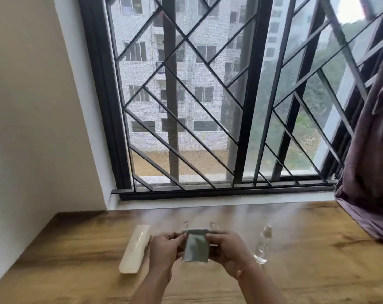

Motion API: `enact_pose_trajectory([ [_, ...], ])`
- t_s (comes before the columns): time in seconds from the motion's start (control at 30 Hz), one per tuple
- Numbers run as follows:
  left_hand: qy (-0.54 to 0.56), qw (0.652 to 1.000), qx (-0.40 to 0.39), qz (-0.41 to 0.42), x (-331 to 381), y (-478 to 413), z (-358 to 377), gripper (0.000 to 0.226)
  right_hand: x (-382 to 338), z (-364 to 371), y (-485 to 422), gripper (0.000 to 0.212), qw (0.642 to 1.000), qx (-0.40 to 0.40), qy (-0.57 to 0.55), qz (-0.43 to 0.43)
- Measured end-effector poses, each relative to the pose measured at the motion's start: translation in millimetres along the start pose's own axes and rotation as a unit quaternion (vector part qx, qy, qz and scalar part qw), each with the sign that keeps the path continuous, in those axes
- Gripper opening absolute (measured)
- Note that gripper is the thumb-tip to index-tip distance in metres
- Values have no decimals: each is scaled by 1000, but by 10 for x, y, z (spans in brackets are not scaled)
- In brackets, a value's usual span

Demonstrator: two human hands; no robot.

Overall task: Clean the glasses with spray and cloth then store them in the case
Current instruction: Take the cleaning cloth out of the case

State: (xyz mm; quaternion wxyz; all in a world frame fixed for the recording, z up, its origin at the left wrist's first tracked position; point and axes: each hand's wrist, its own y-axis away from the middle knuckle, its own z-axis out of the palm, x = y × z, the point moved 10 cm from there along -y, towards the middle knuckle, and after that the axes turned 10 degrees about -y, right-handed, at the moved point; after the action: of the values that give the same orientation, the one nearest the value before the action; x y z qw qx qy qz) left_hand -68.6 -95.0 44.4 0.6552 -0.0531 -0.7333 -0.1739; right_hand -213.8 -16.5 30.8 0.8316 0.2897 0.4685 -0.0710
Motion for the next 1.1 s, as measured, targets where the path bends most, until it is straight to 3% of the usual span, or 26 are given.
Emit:
enact_pose_trajectory([
  [0.1,28,999,-4,-42,-24,-33,33,8,-182,-137,49,23,990,60,72,-101],
  [0.17,53,997,-9,-61,-19,-23,73,8,-481,-211,215,28,933,150,201,-257],
  [0.2,64,996,-10,-67,-8,-13,92,8,-597,-134,352,27,897,157,244,-333],
  [0.3,81,994,-6,-76,23,3,142,8,-618,289,629,17,806,58,333,-486],
  [0.4,96,992,-2,-86,33,15,180,6,-463,534,707,15,725,-9,437,-532],
  [0.57,96,991,-2,-91,34,14,196,10,-441,507,660,20,693,0,481,-536],
  [0.63,92,992,-3,-92,33,8,207,10,-476,494,676,18,695,6,470,-544],
  [0.7,81,993,-9,-89,37,12,220,9,-498,442,666,18,721,17,443,-533],
  [0.83,20,998,-4,-63,40,4,189,10,-507,228,538,20,828,51,361,-426],
  [0.93,-114,993,30,8,127,-24,95,19,-558,74,455,24,892,62,283,-347],
  [1.0,-189,980,47,35,180,0,63,24,-595,56,428,22,912,45,263,-313],
  [1.1,-273,957,77,52,245,57,34,31,-656,-1,384,27,902,56,302,-303],
])
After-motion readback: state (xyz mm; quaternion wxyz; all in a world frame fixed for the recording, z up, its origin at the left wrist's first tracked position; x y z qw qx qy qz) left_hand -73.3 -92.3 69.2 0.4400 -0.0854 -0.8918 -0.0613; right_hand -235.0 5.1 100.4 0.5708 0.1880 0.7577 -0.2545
